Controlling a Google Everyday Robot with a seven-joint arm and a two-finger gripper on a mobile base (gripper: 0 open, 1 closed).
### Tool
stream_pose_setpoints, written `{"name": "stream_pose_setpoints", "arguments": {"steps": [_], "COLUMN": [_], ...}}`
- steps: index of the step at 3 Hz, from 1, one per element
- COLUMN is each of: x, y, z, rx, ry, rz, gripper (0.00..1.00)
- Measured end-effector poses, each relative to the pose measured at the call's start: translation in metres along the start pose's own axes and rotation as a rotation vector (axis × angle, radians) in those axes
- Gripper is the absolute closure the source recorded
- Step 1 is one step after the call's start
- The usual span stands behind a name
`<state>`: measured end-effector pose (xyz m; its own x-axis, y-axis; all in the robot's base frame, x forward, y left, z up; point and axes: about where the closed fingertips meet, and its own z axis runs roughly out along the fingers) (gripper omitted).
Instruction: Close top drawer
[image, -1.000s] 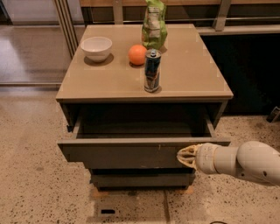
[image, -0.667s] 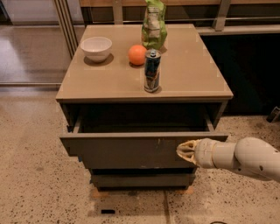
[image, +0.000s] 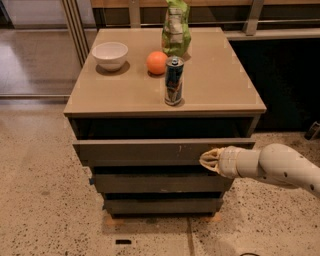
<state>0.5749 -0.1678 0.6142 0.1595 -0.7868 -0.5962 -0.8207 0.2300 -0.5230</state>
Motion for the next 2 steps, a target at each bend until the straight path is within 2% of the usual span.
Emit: {"name": "stream_pose_setpoints", "arguments": {"steps": [1,2], "x": [0.0049,0.0042], "y": [-0.0216,-0.0196], "z": [0.0133,0.0121], "rx": [0.002,0.002], "ry": [0.019,0.019], "rz": [-0.007,-0.007], "gripper": [1.00,1.00]}}
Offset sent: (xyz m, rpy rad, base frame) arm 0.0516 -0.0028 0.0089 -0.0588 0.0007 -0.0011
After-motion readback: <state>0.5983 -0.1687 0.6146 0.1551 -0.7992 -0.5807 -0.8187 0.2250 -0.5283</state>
